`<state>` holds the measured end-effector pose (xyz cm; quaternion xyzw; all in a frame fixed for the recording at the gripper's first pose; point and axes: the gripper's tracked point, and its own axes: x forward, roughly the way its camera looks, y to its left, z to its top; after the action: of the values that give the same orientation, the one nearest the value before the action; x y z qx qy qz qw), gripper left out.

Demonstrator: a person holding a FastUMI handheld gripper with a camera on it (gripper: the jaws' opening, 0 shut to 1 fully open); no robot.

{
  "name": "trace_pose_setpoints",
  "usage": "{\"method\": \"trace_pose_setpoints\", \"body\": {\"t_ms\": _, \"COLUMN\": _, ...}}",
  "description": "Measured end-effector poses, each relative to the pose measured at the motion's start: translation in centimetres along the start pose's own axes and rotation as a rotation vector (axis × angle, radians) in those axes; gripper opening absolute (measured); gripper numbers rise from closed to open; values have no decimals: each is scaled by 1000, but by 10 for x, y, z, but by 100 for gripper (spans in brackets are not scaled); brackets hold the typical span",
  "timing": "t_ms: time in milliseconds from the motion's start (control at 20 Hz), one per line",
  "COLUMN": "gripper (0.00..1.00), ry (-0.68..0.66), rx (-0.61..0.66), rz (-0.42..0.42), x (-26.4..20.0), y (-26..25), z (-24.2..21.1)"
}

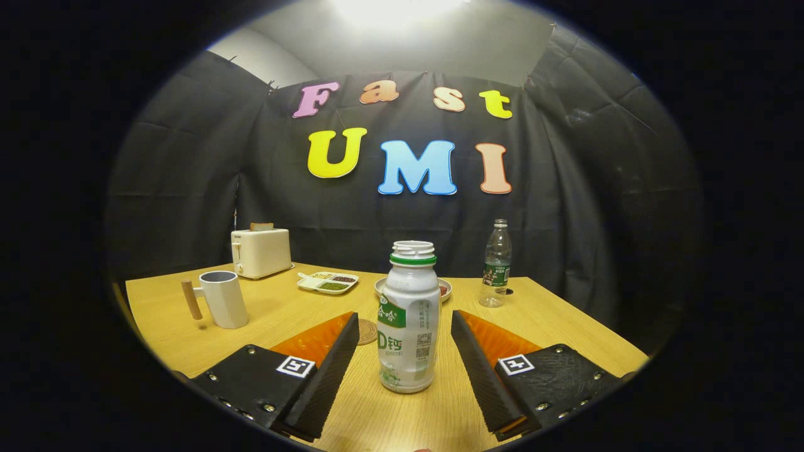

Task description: Take the bottle from table, then pour the juice into the cup, finally place the bottle on the coaster

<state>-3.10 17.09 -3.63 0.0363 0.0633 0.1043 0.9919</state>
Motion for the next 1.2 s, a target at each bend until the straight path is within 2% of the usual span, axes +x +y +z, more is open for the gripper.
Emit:
{"method": "trace_pose_setpoints", "body": {"t_ms": 350, "gripper": 91, "ry": 69, "rx": 43, "rz": -30, "x": 39, "y": 2, "z": -23}}
{"method": "trace_pose_setpoints", "body": {"t_ms": 550, "gripper": 91, "ry": 99, "rx": 78, "rz": -50, "x": 45, "y": 0, "z": -36}}
{"method": "trace_pose_setpoints", "body": {"t_ms": 650, "gripper": 78, "ry": 104, "rx": 84, "rz": -60, "x": 46, "y": -2, "z": -38}}
{"method": "trace_pose_setpoints", "body": {"t_ms": 700, "gripper": 77, "ry": 105, "rx": 81, "rz": -68, "x": 45, "y": -2, "z": -37}}
{"method": "trace_pose_setpoints", "body": {"t_ms": 900, "gripper": 74, "ry": 112, "rx": 70, "rz": -79, "x": 45, "y": -3, "z": -37}}
{"method": "trace_pose_setpoints", "body": {"t_ms": 950, "gripper": 69, "ry": 111, "rx": 65, "rz": -78, "x": 45, "y": -2, "z": -37}}
{"method": "trace_pose_setpoints", "body": {"t_ms": 1200, "gripper": 69, "ry": 121, "rx": -25, "rz": -62, "x": 44, "y": 10, "z": -24}}
